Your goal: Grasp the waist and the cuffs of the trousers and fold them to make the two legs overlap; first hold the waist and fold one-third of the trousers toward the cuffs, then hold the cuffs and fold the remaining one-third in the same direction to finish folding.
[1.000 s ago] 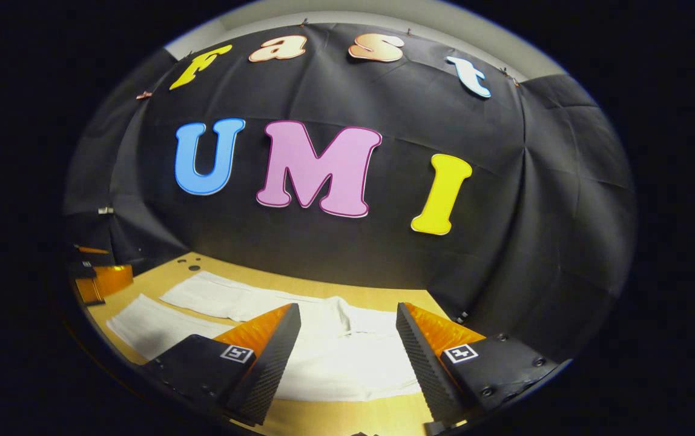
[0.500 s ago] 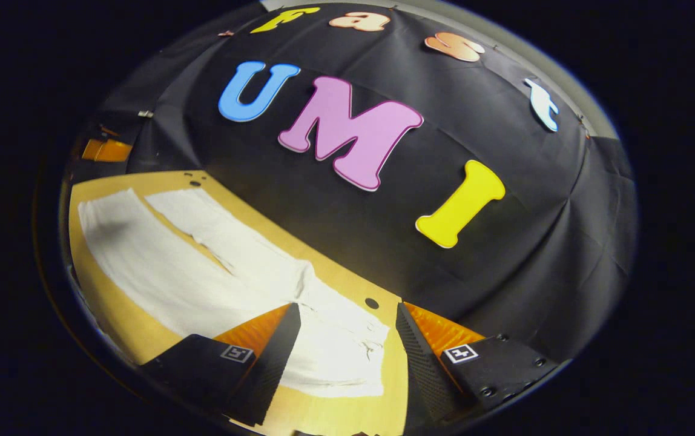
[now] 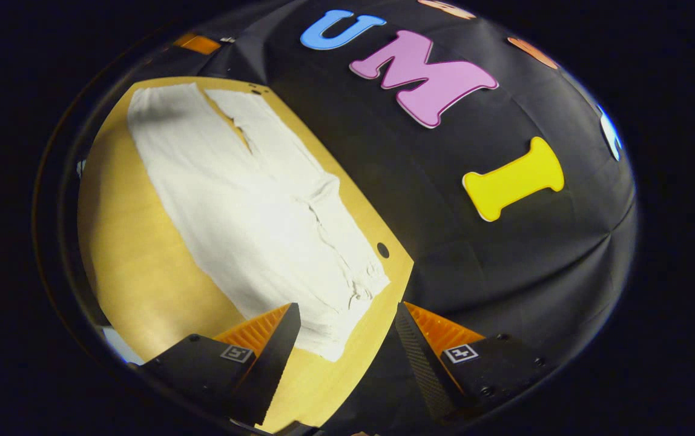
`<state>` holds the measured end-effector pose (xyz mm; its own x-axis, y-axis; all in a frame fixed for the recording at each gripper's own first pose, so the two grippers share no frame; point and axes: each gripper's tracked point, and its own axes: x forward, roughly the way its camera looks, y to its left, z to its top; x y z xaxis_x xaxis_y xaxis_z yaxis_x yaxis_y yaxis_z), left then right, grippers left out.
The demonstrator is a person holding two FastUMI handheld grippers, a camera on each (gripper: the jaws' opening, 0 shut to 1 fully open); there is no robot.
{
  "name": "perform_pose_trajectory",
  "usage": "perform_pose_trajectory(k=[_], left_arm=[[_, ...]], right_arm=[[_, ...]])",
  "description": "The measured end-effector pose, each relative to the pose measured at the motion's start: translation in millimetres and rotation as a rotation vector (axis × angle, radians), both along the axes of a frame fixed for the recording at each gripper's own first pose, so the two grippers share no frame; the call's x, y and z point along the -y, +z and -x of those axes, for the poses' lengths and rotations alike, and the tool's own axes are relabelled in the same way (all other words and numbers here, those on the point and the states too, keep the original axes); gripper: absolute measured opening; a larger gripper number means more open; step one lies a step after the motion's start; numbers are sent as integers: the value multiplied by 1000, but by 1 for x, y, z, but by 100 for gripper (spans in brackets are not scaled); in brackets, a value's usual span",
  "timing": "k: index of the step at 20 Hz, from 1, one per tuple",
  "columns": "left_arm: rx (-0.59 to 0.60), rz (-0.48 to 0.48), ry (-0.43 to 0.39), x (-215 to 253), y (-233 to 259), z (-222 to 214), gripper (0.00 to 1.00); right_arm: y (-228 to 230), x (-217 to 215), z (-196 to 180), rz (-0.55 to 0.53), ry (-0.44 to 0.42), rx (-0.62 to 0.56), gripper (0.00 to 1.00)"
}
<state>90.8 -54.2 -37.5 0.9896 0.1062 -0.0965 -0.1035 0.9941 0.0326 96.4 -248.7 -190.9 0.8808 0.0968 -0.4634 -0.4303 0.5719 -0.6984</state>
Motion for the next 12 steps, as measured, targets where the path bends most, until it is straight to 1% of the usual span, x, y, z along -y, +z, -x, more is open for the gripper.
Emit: perform_pose_trajectory(k=[3, 6, 8, 12], left_arm=[[-54, -10, 7, 7, -27, -3, 95], [-110, 24, 40, 6, -46, -3, 95], [-131, 43, 59, 5, -52, 1, 95], [-139, 39, 84, -3, -53, 5, 95]], right_arm=[[-39, 22, 0, 128, 64, -61, 98], [-71, 32, 3, 230, 122, -108, 98], [-89, 42, 5, 265, 139, -138, 98], [-105, 52, -9, 298, 147, -158, 98]])
